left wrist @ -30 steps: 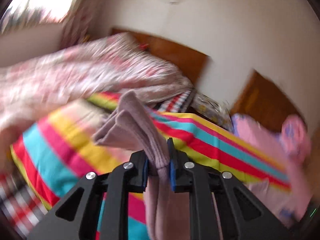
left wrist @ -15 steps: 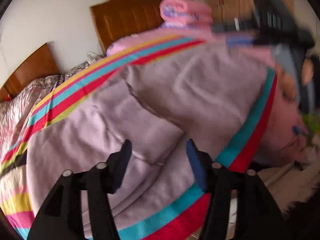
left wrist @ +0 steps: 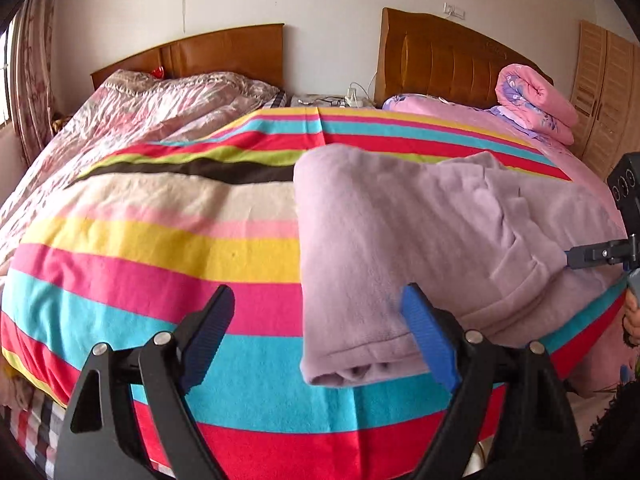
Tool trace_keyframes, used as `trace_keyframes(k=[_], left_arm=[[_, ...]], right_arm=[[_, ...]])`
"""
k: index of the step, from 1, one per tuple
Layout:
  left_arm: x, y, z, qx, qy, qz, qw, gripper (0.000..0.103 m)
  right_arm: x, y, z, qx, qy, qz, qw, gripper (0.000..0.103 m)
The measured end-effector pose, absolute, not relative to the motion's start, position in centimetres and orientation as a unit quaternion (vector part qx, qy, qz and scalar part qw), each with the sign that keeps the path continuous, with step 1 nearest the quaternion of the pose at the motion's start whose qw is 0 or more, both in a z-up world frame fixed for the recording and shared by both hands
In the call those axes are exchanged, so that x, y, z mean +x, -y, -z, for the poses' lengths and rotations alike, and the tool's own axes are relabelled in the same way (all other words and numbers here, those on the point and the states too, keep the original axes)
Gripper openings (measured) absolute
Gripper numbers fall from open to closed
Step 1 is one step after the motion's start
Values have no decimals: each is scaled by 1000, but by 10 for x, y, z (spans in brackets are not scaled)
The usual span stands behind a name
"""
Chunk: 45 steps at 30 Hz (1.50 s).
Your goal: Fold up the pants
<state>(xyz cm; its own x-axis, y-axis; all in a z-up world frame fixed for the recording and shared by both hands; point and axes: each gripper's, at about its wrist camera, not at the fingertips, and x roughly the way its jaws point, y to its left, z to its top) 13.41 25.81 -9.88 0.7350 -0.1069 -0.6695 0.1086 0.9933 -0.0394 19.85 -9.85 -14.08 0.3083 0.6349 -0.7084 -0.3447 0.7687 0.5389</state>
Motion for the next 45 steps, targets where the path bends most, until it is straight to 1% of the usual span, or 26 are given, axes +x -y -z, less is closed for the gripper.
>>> trace_keyframes(k=[4,5,8,10,11,12,13,15,16,18,19,23,25,26,29,31,34,35,36,37,38,39,41,45], left_arm=[[133,-258,110,-5,-363,72,929,89],[139,-257,114,-5,-363,74,929,90],[139,-259,121,-13,-364,79,928,91],[139,-261,122,-16,-364,81,928,91],[139,-261,122,-17,-363,81,928,91],[140,-261,122,-17,-363,82,928,91],[140,-261,122,-16,-363,81,928,91],[141,-260,122,-15,-362,81,928,92],[142,-260,122,-13,-362,81,929,92],[142,-259,120,-7,-362,78,929,92],[142,-258,118,-4,-359,78,930,92],[137,-254,101,13,-344,79,935,92],[136,-248,93,18,-334,88,938,96],[136,-245,93,23,-333,92,938,97],[143,-235,101,47,-349,92,932,97],[146,-229,105,69,-356,83,928,97],[144,-223,98,76,-350,86,930,97],[144,-223,94,74,-347,87,931,97],[144,-223,87,70,-341,91,933,97],[144,-223,79,64,-335,96,935,99],[147,-222,70,56,-328,103,937,102],[151,-221,62,50,-324,111,938,102],[167,-213,49,33,-323,143,935,102],[215,-189,43,4,-355,195,914,102]], right_arm=[[207,98,143,184,-520,-313,773,82],[212,99,144,201,-519,-312,770,81],[223,113,149,250,-515,-304,762,69],[225,115,150,251,-517,-302,760,64],[223,114,150,243,-520,-302,761,58],[220,113,150,239,-521,-304,761,49],[217,111,151,233,-524,-304,761,45],[213,111,148,209,-516,-293,777,28],[211,110,146,203,-509,-289,785,25],[208,109,139,203,-488,-294,796,16],[204,109,131,196,-475,-301,803,15],[183,123,106,190,-438,-292,829,14],[181,133,112,198,-446,-280,827,14],[181,139,125,208,-460,-276,818,14],[180,137,152,216,-486,-266,804,14],[180,137,152,221,-484,-267,804,14],[181,132,150,196,-487,-262,810,16],[181,130,146,180,-485,-256,816,22],[180,129,143,169,-481,-248,823,34],[181,125,134,159,-471,-238,835,41],[180,127,123,146,-447,-229,852,58],[179,127,115,135,-426,-228,865,64],[184,115,96,89,-392,-237,885,64],[208,78,90,4,-382,-262,886,64]])
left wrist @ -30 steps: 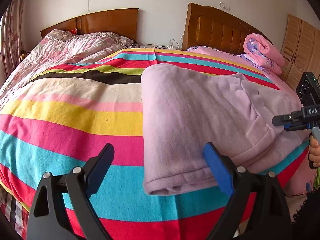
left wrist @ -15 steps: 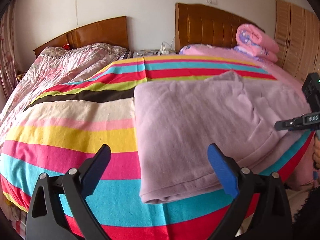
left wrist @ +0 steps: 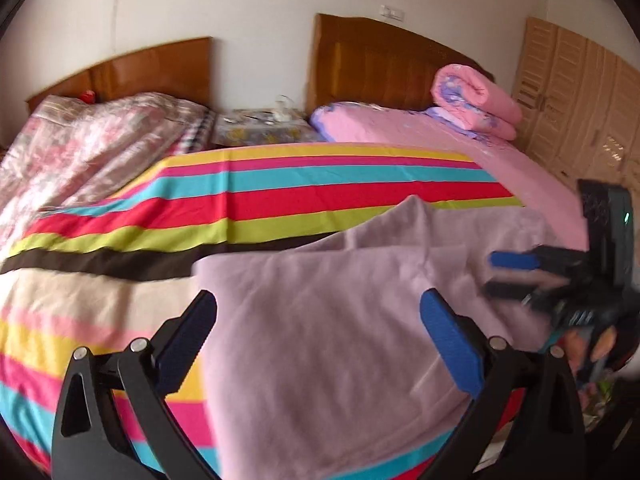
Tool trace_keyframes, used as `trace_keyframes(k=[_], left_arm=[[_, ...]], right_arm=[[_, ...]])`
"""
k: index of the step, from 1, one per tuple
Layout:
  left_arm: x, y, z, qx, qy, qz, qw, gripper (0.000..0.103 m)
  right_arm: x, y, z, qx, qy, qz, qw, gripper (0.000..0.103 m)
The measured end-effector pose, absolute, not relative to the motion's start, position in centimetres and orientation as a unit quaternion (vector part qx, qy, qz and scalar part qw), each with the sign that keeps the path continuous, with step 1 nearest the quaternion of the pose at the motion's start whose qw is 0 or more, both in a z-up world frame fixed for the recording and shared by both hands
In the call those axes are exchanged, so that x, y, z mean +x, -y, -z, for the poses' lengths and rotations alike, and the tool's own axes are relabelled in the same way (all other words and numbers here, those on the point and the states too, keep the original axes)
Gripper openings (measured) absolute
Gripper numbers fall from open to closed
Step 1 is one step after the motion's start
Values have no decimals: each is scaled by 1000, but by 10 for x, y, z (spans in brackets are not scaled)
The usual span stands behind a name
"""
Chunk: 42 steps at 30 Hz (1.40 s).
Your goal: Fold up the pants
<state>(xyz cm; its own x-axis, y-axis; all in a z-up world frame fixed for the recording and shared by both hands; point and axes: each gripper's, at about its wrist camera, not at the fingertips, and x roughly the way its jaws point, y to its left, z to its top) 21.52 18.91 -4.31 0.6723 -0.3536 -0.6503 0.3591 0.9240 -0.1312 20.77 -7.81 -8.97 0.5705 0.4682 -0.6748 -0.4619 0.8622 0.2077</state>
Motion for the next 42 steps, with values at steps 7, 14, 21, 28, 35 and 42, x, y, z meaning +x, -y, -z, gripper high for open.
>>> trace_keyframes(k=[7,14,21,28,35,42], left_arm=[[294,-191,119,-56,-463,177,867,101],[280,-193,96,-52,-409,166,896,102],[315,-186,110,-26,-456,140,878,102],[262,-202,74,-39,-360,103,926,102],[186,-229,91,-31,-374,62,925,102],[174,-233,114,-4,-413,11,911,102]], right_arm=[[236,49,134,-89,-407,-265,870,65],[235,53,123,-63,-398,-267,875,65],[252,44,131,-94,-404,-259,872,74],[226,59,102,-74,-382,-260,884,76],[183,60,117,-95,-398,-278,869,81],[177,68,130,-80,-414,-245,873,88]])
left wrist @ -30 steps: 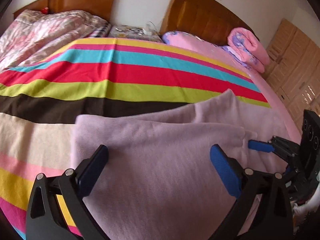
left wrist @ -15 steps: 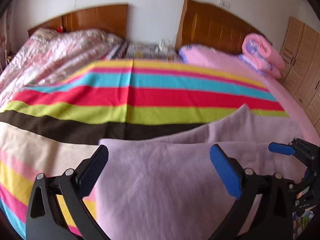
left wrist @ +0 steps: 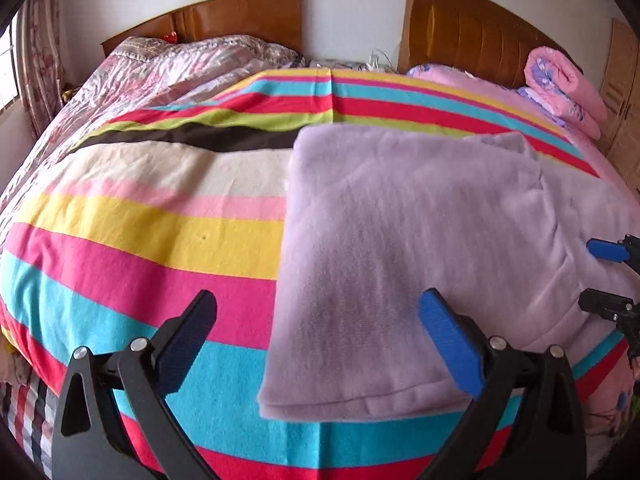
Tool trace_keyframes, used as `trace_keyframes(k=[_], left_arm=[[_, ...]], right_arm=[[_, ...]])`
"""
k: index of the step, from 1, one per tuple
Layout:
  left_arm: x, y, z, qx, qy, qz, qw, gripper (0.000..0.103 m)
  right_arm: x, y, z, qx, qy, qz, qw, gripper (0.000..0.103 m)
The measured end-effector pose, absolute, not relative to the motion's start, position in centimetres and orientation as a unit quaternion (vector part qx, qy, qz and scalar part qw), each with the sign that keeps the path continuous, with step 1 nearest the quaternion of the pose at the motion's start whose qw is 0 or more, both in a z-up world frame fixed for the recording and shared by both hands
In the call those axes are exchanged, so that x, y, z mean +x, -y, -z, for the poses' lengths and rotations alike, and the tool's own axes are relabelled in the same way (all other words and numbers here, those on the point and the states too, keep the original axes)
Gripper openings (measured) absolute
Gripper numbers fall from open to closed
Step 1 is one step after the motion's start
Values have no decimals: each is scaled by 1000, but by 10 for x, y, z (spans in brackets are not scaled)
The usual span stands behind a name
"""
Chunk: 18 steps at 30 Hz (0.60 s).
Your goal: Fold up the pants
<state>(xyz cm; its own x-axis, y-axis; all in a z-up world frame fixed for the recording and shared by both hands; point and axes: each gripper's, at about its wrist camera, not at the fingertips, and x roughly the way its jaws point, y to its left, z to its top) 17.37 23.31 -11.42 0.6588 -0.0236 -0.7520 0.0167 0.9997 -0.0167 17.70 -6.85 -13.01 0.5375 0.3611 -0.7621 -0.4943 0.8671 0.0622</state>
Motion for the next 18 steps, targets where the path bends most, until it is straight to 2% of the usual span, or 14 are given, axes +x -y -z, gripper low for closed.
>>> trace_keyframes(k=[7,12,18], left_arm=[[150,-202,89,33,-375,42,925,102],[153,-175,117,76,-426,59,900,102],[155,-180,127,59,-422,69,902,102]], right_arm=[[159,85,108,-71,-379,-238,891,88],[163,86,136,-83,-423,-200,880,88],[160,98,150,-69,-426,-205,879,89]])
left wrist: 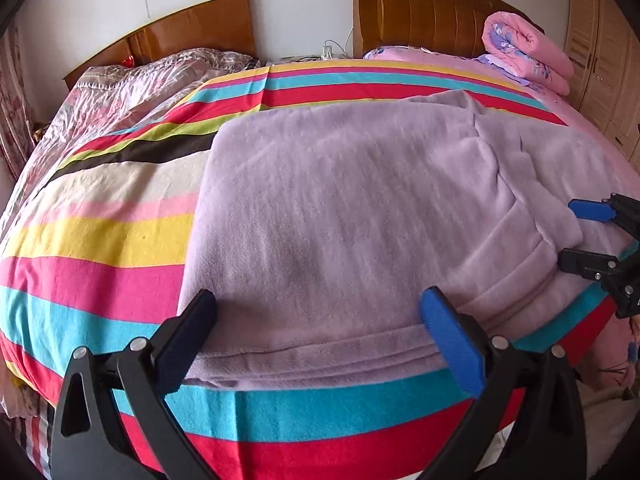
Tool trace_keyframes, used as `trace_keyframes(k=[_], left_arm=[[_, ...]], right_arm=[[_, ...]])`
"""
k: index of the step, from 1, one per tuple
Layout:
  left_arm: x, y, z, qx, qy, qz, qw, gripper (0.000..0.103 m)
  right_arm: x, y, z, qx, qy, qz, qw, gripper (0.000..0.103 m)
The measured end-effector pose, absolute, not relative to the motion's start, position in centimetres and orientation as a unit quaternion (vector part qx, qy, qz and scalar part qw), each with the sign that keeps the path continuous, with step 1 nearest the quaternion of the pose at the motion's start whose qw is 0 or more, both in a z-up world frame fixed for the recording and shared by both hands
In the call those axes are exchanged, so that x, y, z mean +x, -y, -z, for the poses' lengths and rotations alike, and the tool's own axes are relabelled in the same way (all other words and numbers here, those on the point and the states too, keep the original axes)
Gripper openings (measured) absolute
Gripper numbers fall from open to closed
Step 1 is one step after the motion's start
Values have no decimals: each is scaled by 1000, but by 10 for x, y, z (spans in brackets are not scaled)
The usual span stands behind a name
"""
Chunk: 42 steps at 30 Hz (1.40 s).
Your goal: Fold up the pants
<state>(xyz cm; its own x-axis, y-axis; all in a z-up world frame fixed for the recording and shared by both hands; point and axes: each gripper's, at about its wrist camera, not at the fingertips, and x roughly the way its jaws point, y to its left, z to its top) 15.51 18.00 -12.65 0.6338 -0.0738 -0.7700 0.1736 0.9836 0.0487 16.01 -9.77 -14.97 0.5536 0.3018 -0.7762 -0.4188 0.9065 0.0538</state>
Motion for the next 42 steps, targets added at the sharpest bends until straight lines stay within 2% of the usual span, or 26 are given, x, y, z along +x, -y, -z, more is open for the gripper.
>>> trace_keyframes(k=[11,15,19,27,31,33,38,42], left_arm=[[155,-179,128,60,-422,66,902,102],[158,-180,128,61,-426,65,900,102],[161,-179,129,61,-430,60,899,102],[166,-179,128,61,-443,57,893,102],[170,-177,123,69,-466,52,880,102],[173,-167,107,96,-478,30,873,100],[188,-102,27,131,-375,121,910,102],[243,-10,33,170,-366,204,892,102]], right_arm=[[153,99,149,-86,-421,-208,879,90],[141,122,130,-50,-399,-202,893,90],[135,150,147,-57,-425,-170,887,90],[120,186,133,5,-390,-174,904,90],[114,201,145,-9,-402,-185,897,90],[108,205,141,-18,-408,-195,892,90],[104,250,119,37,-367,-150,917,90],[125,276,119,54,-366,-89,925,90]])
